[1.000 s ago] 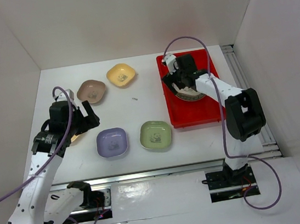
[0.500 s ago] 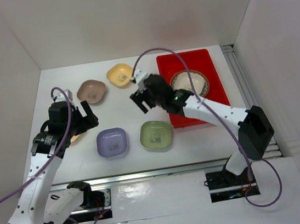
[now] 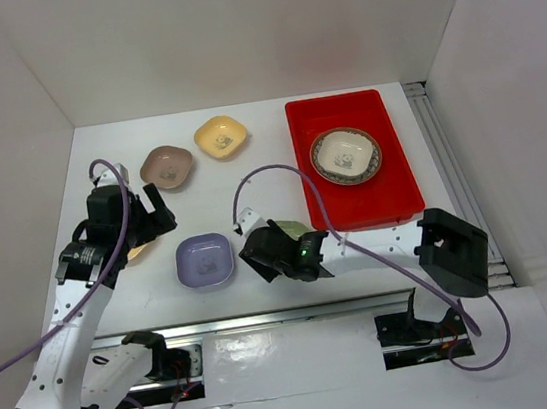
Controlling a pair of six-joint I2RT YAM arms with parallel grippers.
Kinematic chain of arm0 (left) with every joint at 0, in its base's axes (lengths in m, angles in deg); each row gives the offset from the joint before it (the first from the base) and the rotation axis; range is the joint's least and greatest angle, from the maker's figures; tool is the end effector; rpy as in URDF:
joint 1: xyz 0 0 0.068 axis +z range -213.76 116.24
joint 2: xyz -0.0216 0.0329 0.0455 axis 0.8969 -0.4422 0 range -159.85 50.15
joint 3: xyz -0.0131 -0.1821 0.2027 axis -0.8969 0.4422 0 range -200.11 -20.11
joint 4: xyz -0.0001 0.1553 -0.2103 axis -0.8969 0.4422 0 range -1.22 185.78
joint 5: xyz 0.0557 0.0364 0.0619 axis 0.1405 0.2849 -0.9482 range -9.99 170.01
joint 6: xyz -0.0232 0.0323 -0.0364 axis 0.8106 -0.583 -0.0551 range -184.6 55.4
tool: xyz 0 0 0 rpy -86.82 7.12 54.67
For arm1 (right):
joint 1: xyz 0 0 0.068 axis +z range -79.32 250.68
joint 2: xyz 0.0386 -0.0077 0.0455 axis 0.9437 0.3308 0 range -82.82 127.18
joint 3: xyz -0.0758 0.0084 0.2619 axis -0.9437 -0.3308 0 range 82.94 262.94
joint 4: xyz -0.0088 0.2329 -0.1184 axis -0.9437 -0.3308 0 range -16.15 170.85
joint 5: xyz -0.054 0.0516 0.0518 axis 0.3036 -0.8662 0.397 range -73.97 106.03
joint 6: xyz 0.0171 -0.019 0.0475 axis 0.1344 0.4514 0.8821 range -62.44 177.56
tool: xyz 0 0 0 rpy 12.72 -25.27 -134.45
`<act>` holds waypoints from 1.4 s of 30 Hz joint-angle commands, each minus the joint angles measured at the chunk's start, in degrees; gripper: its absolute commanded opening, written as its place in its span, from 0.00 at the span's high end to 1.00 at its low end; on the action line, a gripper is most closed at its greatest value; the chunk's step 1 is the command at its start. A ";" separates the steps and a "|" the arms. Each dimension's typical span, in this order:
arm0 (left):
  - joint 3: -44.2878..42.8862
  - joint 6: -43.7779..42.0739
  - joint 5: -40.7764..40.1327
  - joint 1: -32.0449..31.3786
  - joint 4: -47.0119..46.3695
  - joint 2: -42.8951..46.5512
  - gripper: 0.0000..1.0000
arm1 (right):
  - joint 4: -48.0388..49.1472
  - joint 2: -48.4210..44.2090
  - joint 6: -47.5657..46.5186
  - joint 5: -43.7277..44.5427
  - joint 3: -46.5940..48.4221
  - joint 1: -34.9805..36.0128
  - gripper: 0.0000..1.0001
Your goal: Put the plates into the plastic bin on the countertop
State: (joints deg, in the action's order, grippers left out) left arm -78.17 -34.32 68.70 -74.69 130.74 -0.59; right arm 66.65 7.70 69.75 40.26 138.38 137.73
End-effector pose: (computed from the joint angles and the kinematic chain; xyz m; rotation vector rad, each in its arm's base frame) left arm 0.1760 -0.0268 0.3468 -0.4751 2.1161 -0.1992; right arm 0.1409 0.2953 0.2051 -0.9096 2.1558 0.1663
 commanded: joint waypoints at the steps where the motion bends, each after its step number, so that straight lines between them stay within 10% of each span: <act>1: -0.12 0.39 -0.29 0.39 -1.09 0.47 0.00 | 3.29 0.45 2.14 1.88 -1.56 -0.51 0.33; 17: -0.12 0.39 0.32 0.39 -1.09 -0.06 0.00 | 9.19 7.13 0.82 3.29 -3.23 -0.51 0.36; 42: -0.12 -0.14 1.47 0.39 -1.61 -0.06 0.00 | -2.42 -8.96 12.07 11.02 -8.06 -5.78 0.30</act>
State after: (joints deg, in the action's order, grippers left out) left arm -78.17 -34.37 69.70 -74.67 130.71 -0.74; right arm 65.65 0.88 78.03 49.62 132.79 132.70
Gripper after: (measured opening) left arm 0.995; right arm 0.698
